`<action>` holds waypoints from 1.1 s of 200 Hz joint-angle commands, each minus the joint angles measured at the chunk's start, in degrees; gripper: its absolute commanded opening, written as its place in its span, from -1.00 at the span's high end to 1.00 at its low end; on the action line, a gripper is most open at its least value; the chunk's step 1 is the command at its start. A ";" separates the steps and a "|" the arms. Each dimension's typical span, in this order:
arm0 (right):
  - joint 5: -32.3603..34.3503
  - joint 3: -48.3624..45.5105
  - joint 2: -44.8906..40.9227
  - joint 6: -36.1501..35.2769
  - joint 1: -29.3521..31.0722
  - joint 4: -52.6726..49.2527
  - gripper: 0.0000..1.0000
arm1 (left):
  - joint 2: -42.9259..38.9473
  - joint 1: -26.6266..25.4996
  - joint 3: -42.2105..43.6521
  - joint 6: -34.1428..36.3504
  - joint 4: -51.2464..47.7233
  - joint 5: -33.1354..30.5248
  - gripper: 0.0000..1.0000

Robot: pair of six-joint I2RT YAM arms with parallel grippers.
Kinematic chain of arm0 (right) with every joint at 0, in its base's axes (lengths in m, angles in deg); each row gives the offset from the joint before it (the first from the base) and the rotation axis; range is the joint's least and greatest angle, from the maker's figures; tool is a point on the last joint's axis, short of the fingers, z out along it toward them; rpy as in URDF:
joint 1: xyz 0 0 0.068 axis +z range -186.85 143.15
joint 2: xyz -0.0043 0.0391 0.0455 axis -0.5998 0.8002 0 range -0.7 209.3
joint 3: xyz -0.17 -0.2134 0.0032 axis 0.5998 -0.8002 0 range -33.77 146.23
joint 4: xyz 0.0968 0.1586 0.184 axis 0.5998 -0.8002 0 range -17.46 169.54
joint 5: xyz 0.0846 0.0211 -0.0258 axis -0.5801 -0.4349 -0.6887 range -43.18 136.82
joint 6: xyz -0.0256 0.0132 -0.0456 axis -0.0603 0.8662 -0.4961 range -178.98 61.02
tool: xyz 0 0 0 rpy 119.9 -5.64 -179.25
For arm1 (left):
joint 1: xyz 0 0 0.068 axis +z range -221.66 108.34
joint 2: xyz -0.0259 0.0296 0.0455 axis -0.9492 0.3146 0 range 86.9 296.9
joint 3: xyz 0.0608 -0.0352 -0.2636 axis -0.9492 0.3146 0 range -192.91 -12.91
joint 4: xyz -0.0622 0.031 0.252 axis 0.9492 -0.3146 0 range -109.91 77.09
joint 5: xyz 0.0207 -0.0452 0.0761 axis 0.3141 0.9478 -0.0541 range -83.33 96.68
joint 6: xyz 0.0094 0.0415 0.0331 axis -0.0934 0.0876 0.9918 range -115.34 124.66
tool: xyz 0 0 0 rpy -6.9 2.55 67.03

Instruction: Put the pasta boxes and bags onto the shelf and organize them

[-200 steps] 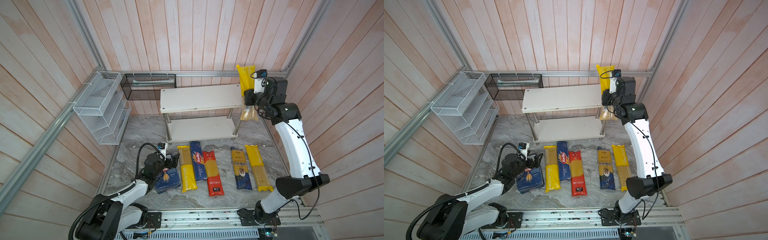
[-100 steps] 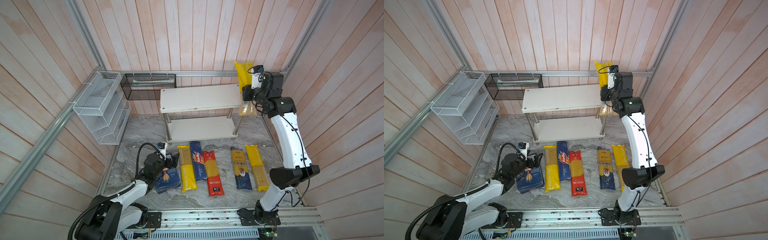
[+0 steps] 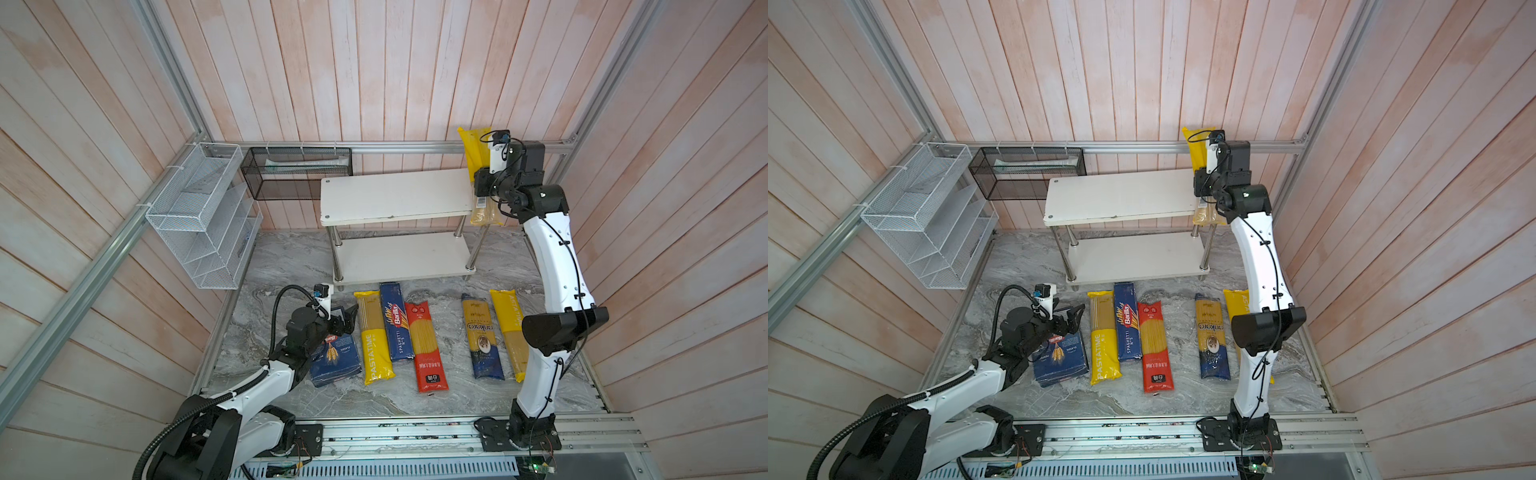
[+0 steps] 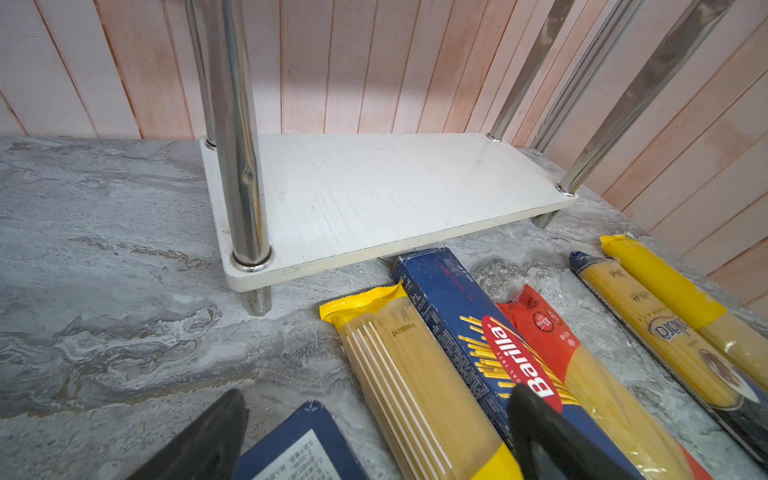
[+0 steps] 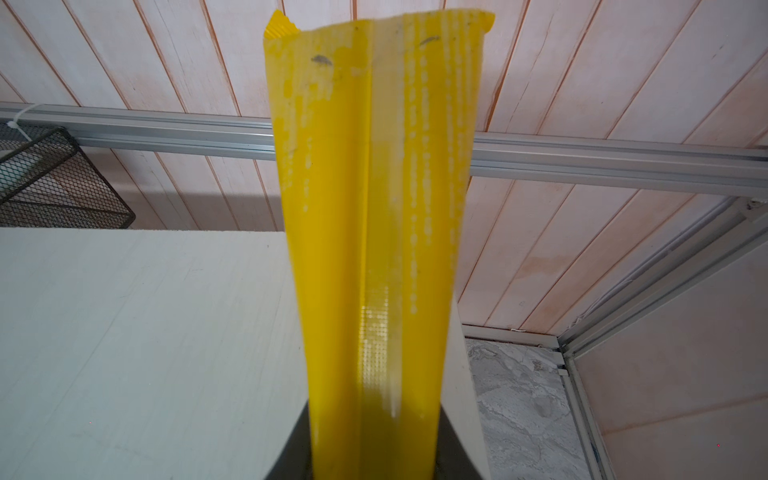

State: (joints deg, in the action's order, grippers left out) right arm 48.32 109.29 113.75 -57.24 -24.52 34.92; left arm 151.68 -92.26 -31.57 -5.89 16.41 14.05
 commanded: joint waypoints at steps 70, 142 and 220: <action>0.76 3.28 4.02 1.56 -0.49 8.38 0.51 | -0.35 -0.19 0.01 0.46 0.47 -0.79 -0.99; 1.49 2.81 3.11 1.71 -0.55 8.33 0.30 | -0.79 -0.19 0.27 0.51 0.41 -1.14 -0.99; 2.82 1.43 0.06 1.00 -0.55 7.89 0.06 | -1.02 -0.21 0.29 0.44 0.30 -1.29 -0.99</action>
State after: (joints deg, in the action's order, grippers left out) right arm 49.92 110.13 117.18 -55.98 -24.95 37.45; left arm 151.59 -92.26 -31.57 -5.89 16.41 13.66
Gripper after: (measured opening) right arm 0.450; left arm 0.995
